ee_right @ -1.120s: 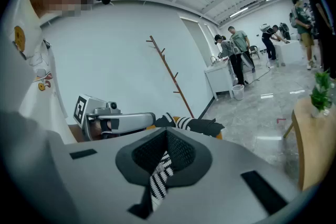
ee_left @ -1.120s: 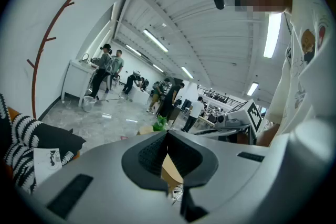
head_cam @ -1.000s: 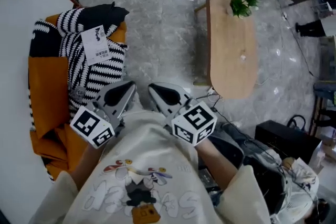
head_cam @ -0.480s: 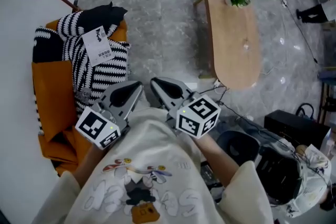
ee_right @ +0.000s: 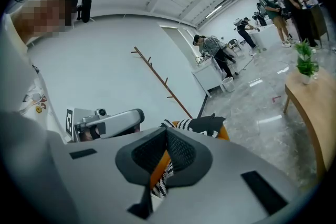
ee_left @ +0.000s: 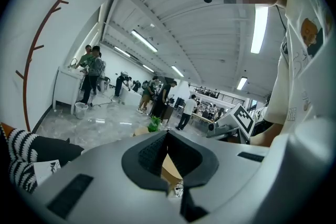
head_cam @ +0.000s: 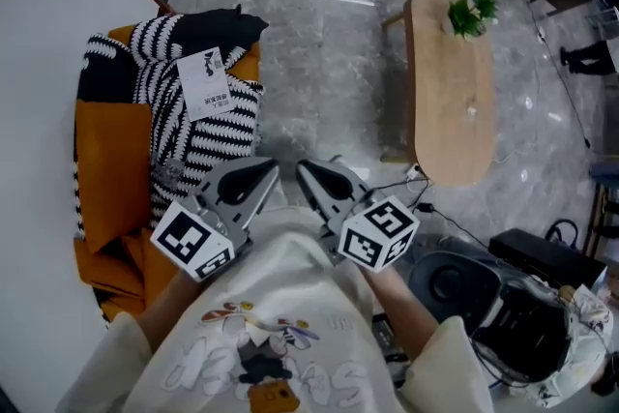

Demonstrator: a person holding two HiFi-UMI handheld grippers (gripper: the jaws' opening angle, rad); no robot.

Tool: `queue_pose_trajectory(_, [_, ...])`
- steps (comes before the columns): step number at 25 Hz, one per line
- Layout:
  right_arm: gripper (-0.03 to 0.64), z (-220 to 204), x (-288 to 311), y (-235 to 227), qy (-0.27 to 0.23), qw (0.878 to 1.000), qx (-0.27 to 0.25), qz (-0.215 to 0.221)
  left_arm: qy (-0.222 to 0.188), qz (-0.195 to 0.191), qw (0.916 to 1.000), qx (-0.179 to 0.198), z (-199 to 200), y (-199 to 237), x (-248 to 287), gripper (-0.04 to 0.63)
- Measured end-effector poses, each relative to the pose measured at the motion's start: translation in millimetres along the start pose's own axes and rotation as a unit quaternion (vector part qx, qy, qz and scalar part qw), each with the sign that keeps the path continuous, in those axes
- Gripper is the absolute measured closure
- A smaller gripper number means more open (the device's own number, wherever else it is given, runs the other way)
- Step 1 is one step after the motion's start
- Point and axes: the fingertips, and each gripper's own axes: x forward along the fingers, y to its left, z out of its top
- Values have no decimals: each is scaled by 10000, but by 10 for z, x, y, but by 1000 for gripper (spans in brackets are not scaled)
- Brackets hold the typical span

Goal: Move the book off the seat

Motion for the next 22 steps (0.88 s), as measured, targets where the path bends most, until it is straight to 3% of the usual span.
queue_pose_trajectory(6, [611, 517, 156, -244, 178, 9994, 216, 205, 200, 224, 9994, -185, 337, 243, 360, 591])
queue_pose_trajectory(11, [610, 794, 396, -904, 306, 9973, 393, 531, 200, 598, 9978, -221, 426, 644, 956, 591])
queue_pose_trajectory(18, [610, 1695, 519, -1589, 449, 9933, 245, 1040, 134, 934, 9954, -163, 964, 956, 1887, 591])
queue_pose_trajectory(22, [611, 2059, 522, -2026, 458, 9905, 334, 1257, 144, 1173, 9927, -226, 1083, 1083, 2417, 591])
